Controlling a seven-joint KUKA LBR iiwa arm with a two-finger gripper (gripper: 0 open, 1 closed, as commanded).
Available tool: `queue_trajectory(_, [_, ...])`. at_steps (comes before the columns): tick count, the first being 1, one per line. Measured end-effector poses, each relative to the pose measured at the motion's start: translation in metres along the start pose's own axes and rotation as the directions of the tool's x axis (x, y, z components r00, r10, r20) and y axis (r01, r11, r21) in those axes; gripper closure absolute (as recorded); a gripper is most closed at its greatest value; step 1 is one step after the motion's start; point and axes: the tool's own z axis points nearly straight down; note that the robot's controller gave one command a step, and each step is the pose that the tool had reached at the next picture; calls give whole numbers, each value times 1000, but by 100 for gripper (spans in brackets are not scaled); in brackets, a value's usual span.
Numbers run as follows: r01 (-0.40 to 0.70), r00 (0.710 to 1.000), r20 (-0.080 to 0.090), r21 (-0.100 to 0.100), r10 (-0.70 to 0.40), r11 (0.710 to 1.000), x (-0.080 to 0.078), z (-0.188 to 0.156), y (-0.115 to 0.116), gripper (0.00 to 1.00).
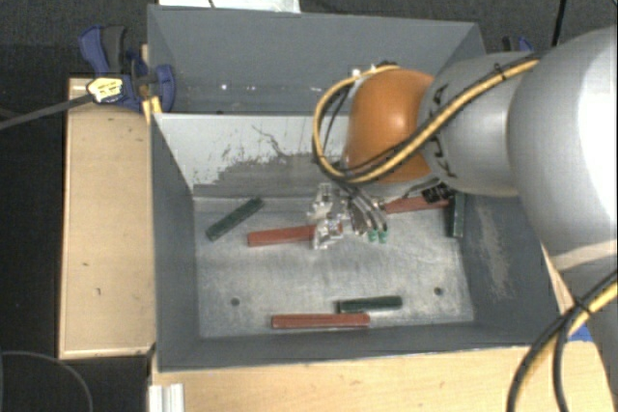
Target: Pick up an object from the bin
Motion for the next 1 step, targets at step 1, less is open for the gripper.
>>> queue_trajectory(1, [44, 999, -3, 0, -44, 999, 9, -119, -5, 100])
